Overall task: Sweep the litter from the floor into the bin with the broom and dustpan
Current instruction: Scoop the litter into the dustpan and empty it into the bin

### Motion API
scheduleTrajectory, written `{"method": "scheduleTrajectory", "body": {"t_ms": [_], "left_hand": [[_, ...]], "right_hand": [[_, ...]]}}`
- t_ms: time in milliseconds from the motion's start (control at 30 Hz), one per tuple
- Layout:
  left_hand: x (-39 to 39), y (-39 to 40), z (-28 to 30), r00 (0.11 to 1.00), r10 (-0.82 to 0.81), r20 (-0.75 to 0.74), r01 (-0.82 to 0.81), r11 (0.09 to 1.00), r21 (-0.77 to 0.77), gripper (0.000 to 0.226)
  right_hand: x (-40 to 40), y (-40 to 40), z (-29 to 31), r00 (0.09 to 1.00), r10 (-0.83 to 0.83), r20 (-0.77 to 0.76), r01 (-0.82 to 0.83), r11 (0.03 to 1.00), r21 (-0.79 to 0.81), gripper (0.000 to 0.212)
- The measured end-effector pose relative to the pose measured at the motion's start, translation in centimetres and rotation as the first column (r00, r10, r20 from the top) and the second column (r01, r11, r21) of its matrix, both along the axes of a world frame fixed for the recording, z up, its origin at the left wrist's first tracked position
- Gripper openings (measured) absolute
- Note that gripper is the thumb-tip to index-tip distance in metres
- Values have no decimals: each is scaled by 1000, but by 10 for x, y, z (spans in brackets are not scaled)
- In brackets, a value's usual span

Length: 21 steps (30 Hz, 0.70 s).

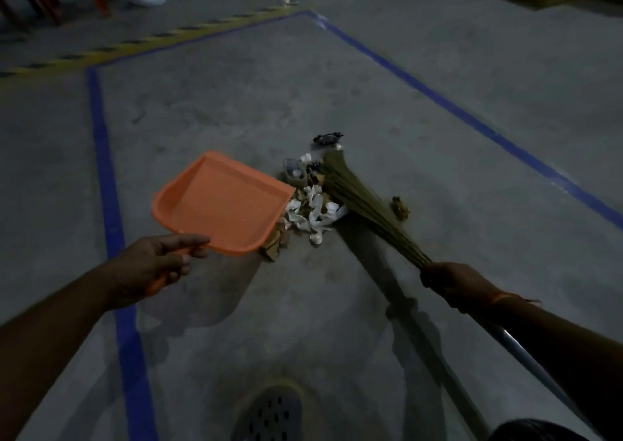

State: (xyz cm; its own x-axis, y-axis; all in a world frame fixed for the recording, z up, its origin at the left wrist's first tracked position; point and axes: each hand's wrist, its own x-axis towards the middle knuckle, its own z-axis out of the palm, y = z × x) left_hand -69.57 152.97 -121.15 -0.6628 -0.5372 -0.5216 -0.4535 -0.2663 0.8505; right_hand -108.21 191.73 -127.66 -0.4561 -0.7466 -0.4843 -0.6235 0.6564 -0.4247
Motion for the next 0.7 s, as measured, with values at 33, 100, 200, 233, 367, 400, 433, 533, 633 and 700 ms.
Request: {"method": "scheduleTrajectory", "body": {"t_ms": [33, 100, 200, 233, 367, 400, 433, 533, 633, 700], "left_hand": [[3, 4, -3, 1000, 7, -1, -7, 1000, 5, 43], [12, 10, -8, 1000, 2, 3, -2, 1000, 11, 42], [32, 12, -15, 1000, 2, 22, -3, 999, 37, 43], [40, 11, -19, 999, 9, 33, -11, 999, 44, 44], [68, 7, -32, 993, 63, 99, -70, 995, 66, 42], [74, 7, -36, 991, 66, 116, -75, 994, 75, 42], [79, 6, -41, 989, 61, 132, -72, 994, 81, 42], [90, 7, -50, 982, 44, 186, -62, 994, 89, 41], [98, 4, -64, 978, 64, 200, -88, 990, 111, 40], [104, -1, -68, 983, 60, 175, -82, 989, 126, 39]], "right_hand": [[4, 1, 3, 1000, 5, 4, -5, 1000, 1, 19], [12, 4, 7, 1000, -2, 15, 2, 1000, -16, 17], [20, 18, 12, 996, -66, 64, 72, 993, -95, 16], [21, 23, 13, 991, -103, 87, 113, 986, -124, 16], [8, 23, 25, 979, -167, 115, 183, 972, -146, 23], [0, 18, 25, 978, -181, 106, 195, 970, -143, 25], [-10, 12, 24, 978, -188, 87, 199, 970, -140, 27], [-36, -13, 19, 980, -191, 49, 196, 971, -135, 30], [-53, -40, 16, 979, -202, 26, 204, 972, -121, 28], [-61, -55, 16, 976, -215, 26, 216, 970, -109, 25]]}}
